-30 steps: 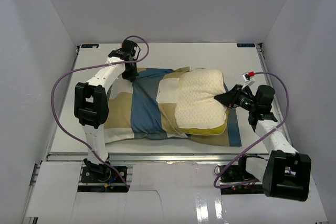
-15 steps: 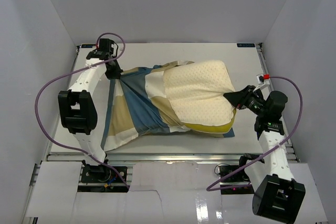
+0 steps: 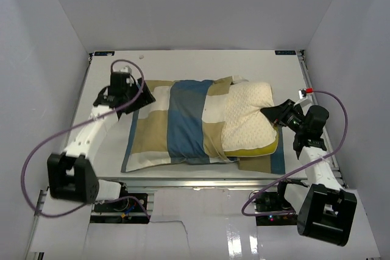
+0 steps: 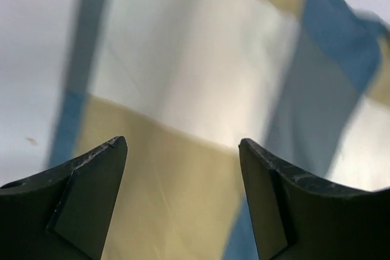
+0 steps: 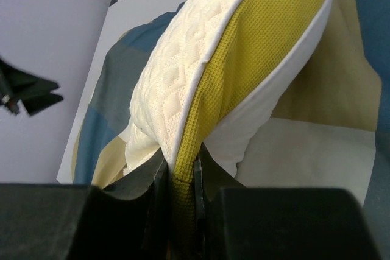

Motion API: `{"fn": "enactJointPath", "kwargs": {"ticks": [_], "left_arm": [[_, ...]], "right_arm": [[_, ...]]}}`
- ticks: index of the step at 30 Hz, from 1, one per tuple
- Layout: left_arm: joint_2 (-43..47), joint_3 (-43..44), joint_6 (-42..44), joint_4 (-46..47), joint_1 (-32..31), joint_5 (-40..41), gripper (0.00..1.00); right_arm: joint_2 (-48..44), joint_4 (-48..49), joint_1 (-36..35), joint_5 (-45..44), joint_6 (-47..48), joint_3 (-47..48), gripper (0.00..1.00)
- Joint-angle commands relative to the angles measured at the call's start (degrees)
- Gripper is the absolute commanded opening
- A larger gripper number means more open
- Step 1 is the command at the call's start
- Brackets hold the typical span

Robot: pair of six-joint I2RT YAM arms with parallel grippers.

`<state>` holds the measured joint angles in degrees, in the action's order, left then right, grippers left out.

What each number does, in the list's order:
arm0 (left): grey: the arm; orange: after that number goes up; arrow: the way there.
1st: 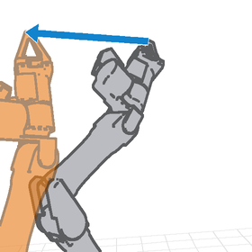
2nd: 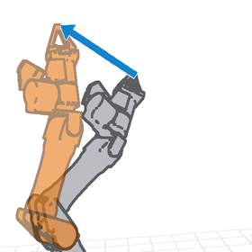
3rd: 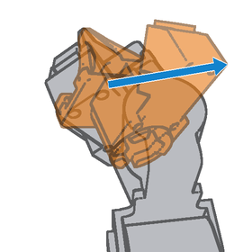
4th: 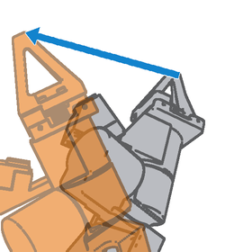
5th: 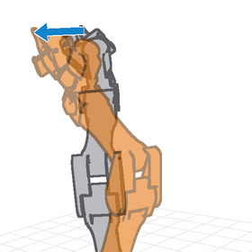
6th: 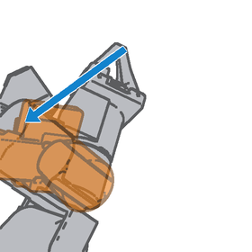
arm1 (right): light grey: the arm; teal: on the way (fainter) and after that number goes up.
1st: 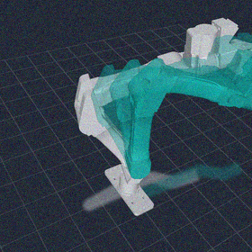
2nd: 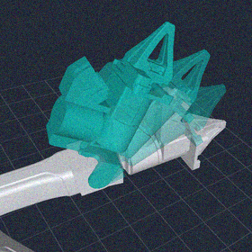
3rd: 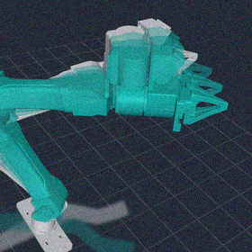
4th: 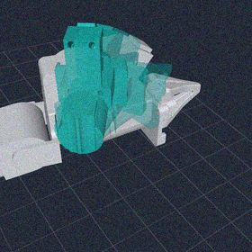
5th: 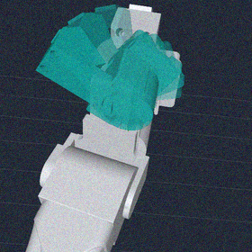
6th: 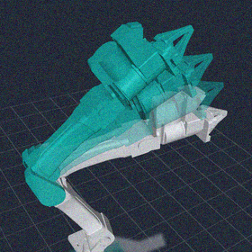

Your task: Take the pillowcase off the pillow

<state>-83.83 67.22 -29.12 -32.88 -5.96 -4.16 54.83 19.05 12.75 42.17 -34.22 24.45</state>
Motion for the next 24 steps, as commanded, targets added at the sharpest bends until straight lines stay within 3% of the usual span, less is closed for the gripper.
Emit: {"fn": "enactJointPath", "kwargs": {"ticks": [1,6,11,13,17,20,24], "left_arm": [[18.38,-13.48,-6.55,12.01,-9.13,1.08,0.86],[28.45,-30.71,-14.54,16.35,-21.36,2.84,0.86],[31.27,-35.40,-17.37,18.20,-32.52,6.80,0.85],[29.17,-35.23,-17.37,20.49,-39.26,7.49,0.85],[22.15,-32.25,-19.39,20.84,-50.69,16.72,0.85],[14.86,-28.57,-18.96,21.55,-56.77,21.89,0.85],[5.19,-23.46,-20.44,19.09,-59.08,26.92,0.84]], "right_arm": [[4.21,7.32,-2.64,-5.51,-2.43,2.35,0.08],[9.15,7.41,-4.05,-10.17,-4.28,2.72,0.08],[9.95,6.97,-4.23,-12.73,-5.94,3.24,0.08],[10.30,7.58,-4.84,-12.99,-6.91,2.63,0.08],[9.51,9.07,-6.25,-13.87,-8.06,0.35,0.08],[9.16,9.34,-7.48,-13.35,-8.32,0.08,0.08],[7.05,8.29,-7.92,-12.82,-8.32,-0.28,0.08]]}}
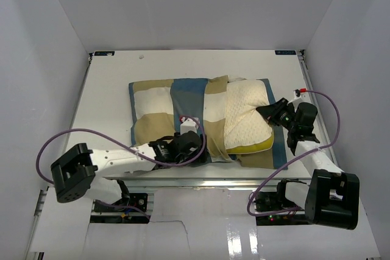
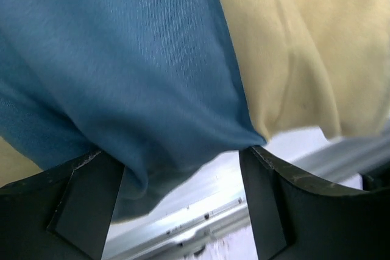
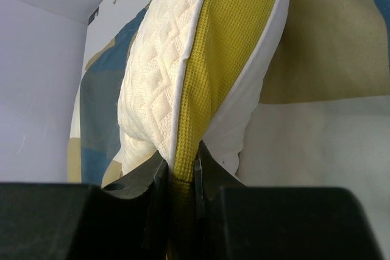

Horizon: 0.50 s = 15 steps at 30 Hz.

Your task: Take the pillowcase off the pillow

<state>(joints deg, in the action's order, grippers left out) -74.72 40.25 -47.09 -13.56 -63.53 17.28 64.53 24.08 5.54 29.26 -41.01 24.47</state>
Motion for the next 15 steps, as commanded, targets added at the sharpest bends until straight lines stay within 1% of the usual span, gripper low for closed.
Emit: {"fn": "enactJointPath", "kwargs": {"ticks": [1,3,4,6,7,8,9,11,12,13,14,15], "left_arm": [[-6.38,4.13,-2.91,-0.41,-1.86,6.01,0.84],[-7.81,5.62,-3.88,-1.55,-2.91,7.32,0.82],[-8.07,5.98,-4.06,-1.90,-4.92,8.55,0.82],[-8.34,7.90,-4.06,-3.48,-6.51,12.58,0.82],[-8.77,8.78,-4.15,-6.27,-6.78,13.56,0.82],[-9.91,9.66,-4.41,-7.87,-6.79,14.44,0.79],[-10.53,11.15,-4.76,-9.19,-6.79,16.54,0.70],[-11.59,12.13,-7.04,-14.80,-6.79,19.36,0.42],[-11.68,12.48,-10.01,-17.00,-6.79,20.94,0.22],[-11.68,13.18,-11.43,-21.90,-6.79,23.91,0.11],[-11.50,13.62,-13.01,-24.82,-6.79,25.42,0.00],[-10.98,14.06,-16.42,-30.50,-6.79,28.22,0.00]], "right_arm": [[-3.09,2.04,-0.71,0.01,-1.35,-0.12,0.08],[-4.14,0.45,-0.71,-0.43,-0.65,0.84,0.08],[-4.33,-0.16,-0.62,-0.69,-0.21,1.28,0.08],[-4.59,-1.66,-0.62,-0.60,0.32,2.07,0.08],[-4.77,-1.92,-0.62,-0.43,0.15,2.34,0.08],[-4.94,-1.84,-0.62,-0.08,-0.29,2.25,0.08],[-5.29,-1.58,-0.62,-0.08,-0.38,2.16,0.08],[-5.82,-1.75,-0.44,-0.42,-0.38,2.16,0.08],[-5.82,-2.10,-0.10,-0.51,-0.21,2.34,0.08],[-5.65,-2.45,1.04,-0.25,-0.12,2.95,0.08],[-5.65,-2.80,1.83,0.18,-0.21,3.39,0.08],[-5.04,-3.15,2.63,0.62,-0.90,3.91,0.08]]}}
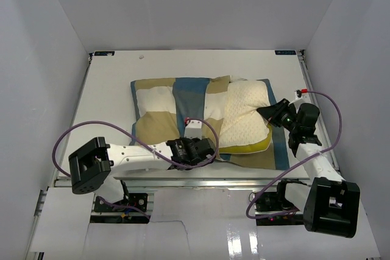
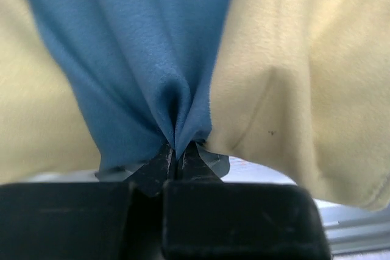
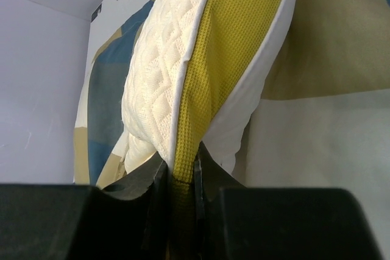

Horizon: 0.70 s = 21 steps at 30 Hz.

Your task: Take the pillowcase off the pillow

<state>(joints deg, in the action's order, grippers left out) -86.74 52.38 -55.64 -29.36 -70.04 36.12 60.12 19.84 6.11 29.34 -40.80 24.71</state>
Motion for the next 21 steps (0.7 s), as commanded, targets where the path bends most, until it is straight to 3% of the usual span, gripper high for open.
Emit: {"fn": "enactJointPath", "kwargs": {"ticks": [1,6,12,16,21], "left_arm": [[1.48,2.72,-9.30,-17.45,-0.10,10.37,0.00],[4.73,4.83,-15.46,-33.53,1.92,12.66,0.00],[9.74,4.04,-22.84,-44.43,5.53,15.65,0.00],[12.29,4.66,-26.36,-49.82,7.02,16.97,0.13],[14.31,4.84,-24.88,-51.14,11.57,17.67,0.10]], "right_arm": [[-0.18,0.82,2.93,1.93,-1.56,4.81,0.08],[2.80,0.38,9.26,5.63,-5.34,7.81,0.08],[5.18,0.56,15.16,10.21,-8.16,10.80,0.08],[5.36,0.47,17.00,12.22,-8.60,12.29,0.08],[5.80,0.47,17.88,13.63,-8.16,13.43,0.08]]}}
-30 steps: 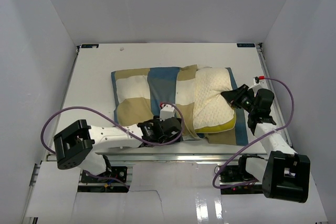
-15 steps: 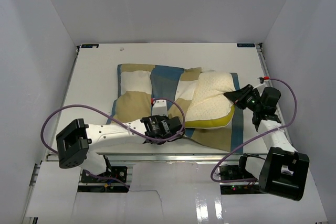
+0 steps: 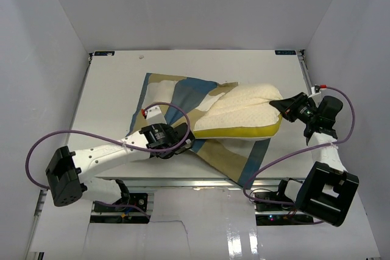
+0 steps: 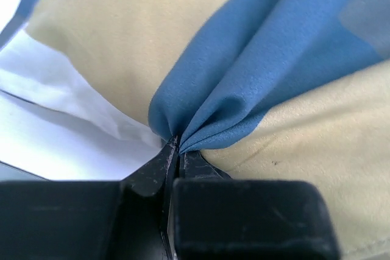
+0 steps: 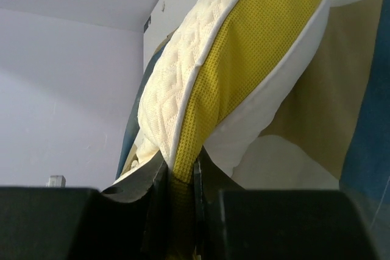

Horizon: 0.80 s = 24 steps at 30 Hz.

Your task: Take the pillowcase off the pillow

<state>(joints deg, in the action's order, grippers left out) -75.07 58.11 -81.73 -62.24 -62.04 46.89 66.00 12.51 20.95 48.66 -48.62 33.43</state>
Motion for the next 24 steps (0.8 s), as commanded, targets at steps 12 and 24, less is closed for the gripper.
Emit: {"fn": "enactJointPath", "kwargs": {"ticks": [12,24], "left_arm": [[11.07,1.04,25.91,2.72,7.90,-5.31,0.72],[0.56,22.79,53.52,18.30,10.09,-15.69,0.93]], "right_arm": [[3.17,10.87,2.87,8.88,5.90,4.10,0.08],[6.78,-2.15,-20.06,10.66,28.58,10.09,0.08]]}}
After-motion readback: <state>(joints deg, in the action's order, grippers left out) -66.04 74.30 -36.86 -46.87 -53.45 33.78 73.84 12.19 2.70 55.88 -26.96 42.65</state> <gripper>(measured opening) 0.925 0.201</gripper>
